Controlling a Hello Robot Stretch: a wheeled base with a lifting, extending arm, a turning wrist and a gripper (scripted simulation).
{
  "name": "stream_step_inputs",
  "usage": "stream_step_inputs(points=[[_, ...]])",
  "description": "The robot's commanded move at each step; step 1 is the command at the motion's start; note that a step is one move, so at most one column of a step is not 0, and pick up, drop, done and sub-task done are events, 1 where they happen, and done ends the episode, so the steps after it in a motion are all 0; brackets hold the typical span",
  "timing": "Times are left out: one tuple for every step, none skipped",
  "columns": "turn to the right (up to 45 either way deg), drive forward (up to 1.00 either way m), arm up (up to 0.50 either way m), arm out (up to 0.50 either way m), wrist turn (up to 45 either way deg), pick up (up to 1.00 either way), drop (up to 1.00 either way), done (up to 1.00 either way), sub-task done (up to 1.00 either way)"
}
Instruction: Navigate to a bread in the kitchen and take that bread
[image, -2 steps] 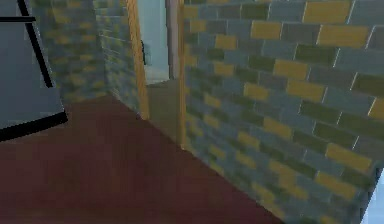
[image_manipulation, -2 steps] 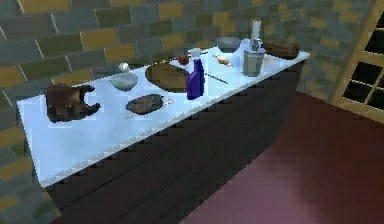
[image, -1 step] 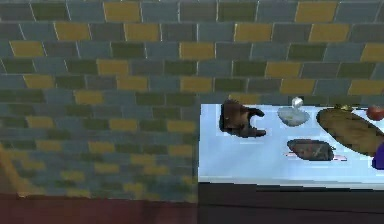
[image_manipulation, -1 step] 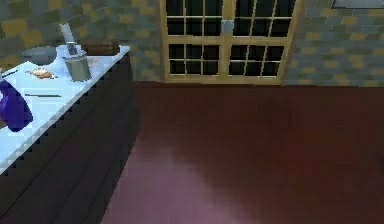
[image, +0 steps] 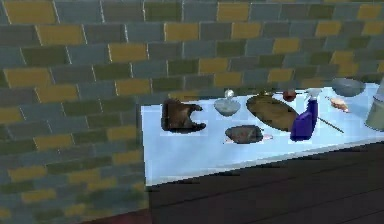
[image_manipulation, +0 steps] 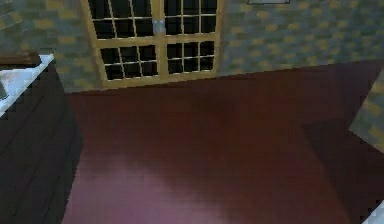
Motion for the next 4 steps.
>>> stream_step_inputs(points=[[0.0, 0.35, 0.00, 0.00, 0.0, 0.00, 0.00, 0.00, 0.00], [-45.0, 0.00, 0.00, 0.00, 0.0, 0.00, 0.00, 0.00, 0.00], [-12.0, 0.00, 0.00, 0.00, 0.0, 0.00, 0.00, 0.00, 0.00], [0.0, 0.00, 0.50, 0.00, 0.0, 0.00, 0.00, 0.00, 0.00]])
